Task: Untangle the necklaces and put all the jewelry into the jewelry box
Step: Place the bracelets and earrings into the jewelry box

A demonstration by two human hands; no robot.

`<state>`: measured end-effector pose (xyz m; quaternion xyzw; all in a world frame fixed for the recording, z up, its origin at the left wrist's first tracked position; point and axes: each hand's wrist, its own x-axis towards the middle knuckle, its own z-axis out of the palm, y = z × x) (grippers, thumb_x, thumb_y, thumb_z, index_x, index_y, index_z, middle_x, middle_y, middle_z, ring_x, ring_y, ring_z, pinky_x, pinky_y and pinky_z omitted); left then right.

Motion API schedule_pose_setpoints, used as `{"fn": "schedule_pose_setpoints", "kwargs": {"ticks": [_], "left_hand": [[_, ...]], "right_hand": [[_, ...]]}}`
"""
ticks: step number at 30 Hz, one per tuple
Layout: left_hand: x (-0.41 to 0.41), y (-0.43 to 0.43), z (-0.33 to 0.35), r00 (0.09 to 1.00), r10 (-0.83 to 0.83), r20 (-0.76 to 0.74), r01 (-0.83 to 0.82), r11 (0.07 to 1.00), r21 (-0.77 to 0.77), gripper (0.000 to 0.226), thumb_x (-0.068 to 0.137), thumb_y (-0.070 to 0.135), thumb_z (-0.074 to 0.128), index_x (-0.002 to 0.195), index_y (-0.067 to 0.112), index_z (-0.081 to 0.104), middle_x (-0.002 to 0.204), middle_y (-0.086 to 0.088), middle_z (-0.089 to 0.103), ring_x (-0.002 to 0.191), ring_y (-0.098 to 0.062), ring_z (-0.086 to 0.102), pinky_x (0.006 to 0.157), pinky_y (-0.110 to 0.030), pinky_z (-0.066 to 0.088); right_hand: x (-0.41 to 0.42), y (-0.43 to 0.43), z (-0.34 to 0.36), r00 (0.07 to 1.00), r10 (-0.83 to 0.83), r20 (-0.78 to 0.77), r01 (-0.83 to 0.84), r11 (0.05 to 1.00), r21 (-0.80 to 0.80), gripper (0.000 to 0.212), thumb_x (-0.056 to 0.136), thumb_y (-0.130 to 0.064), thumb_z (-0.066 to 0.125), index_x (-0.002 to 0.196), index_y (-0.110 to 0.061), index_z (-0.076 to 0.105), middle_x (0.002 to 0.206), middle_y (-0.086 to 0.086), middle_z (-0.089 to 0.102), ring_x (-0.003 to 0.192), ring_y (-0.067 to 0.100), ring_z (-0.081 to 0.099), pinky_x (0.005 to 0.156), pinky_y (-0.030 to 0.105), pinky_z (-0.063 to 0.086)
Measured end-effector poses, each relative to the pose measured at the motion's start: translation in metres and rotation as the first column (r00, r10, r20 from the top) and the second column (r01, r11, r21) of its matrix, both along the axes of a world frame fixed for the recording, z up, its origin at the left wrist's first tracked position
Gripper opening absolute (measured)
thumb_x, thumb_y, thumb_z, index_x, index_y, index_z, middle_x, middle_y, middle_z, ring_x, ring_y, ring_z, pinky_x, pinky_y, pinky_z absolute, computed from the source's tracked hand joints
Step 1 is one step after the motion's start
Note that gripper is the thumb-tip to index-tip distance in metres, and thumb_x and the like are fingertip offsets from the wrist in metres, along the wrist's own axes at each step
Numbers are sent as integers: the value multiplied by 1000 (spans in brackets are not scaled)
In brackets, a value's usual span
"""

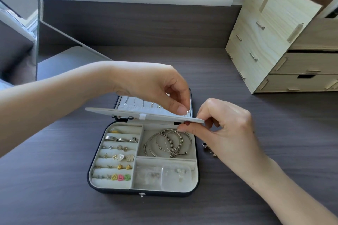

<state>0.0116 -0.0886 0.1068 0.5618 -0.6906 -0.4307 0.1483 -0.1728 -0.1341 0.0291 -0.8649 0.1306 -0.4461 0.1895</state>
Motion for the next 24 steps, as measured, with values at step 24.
{"fn": "schedule_pose_setpoints", "kwargs": {"ticks": [24], "left_hand": [[-2, 2, -2, 993, 29, -119, -21, 997, 67, 6, 76, 20, 65, 78, 15, 67, 69, 14, 65, 65, 3, 59, 64, -9, 44]], "right_hand": [[-1, -1, 0, 1000, 6, -9, -6, 1000, -11, 43, 76, -36, 70, 57, -2, 53, 52, 4, 49, 50, 16, 41, 48, 28, 36]]}}
